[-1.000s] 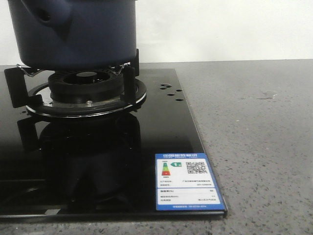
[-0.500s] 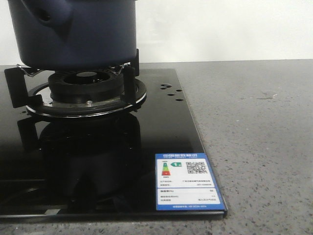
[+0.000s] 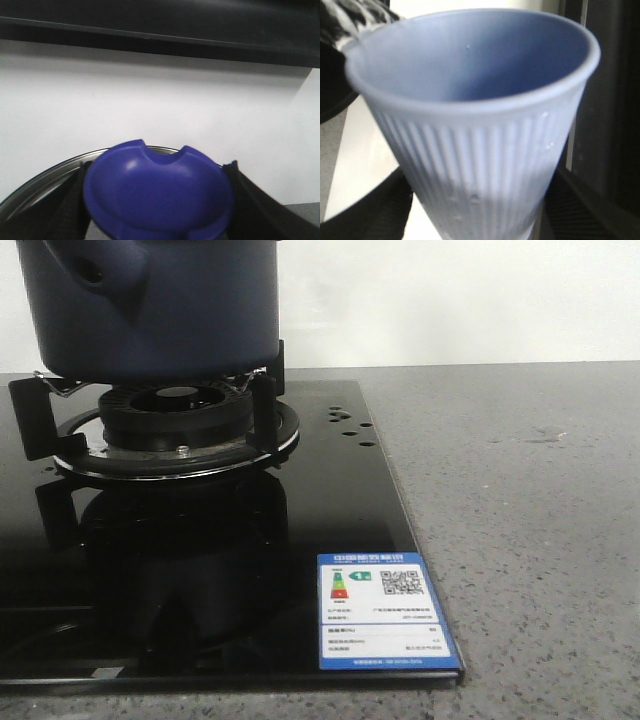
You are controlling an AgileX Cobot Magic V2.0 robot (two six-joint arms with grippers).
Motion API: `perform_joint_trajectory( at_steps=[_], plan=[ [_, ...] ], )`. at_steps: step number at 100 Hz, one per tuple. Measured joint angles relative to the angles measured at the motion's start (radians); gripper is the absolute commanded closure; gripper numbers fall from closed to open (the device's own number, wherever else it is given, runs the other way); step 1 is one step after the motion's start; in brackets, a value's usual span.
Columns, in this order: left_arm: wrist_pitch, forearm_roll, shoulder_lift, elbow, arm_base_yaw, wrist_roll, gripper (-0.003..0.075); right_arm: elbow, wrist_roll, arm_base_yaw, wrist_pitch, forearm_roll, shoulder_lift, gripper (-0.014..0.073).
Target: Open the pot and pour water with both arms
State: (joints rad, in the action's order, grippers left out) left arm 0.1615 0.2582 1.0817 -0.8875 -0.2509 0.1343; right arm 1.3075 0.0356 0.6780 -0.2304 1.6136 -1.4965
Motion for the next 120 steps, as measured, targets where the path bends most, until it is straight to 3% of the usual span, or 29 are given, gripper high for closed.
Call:
perform_joint_trajectory(
  at_steps=[96, 105, 120],
  plan=[
    [0.000, 0.000, 0.000, 0.000, 0.000, 0.000, 0.0341, 0.002, 0.000, 0.000, 0.006, 0.059, 0.000, 0.0263],
    [0.000, 0.000, 0.000, 0.000, 0.000, 0.000, 0.0341, 0.002, -0.051, 0.001, -0.018, 0.052, 0.000, 0.0263],
    [0.000, 0.000, 0.000, 0.000, 0.000, 0.000, 0.0341, 0.002, -0.244, 0.001, -0.063, 0.041, 0.000, 0.0263]
  ],
)
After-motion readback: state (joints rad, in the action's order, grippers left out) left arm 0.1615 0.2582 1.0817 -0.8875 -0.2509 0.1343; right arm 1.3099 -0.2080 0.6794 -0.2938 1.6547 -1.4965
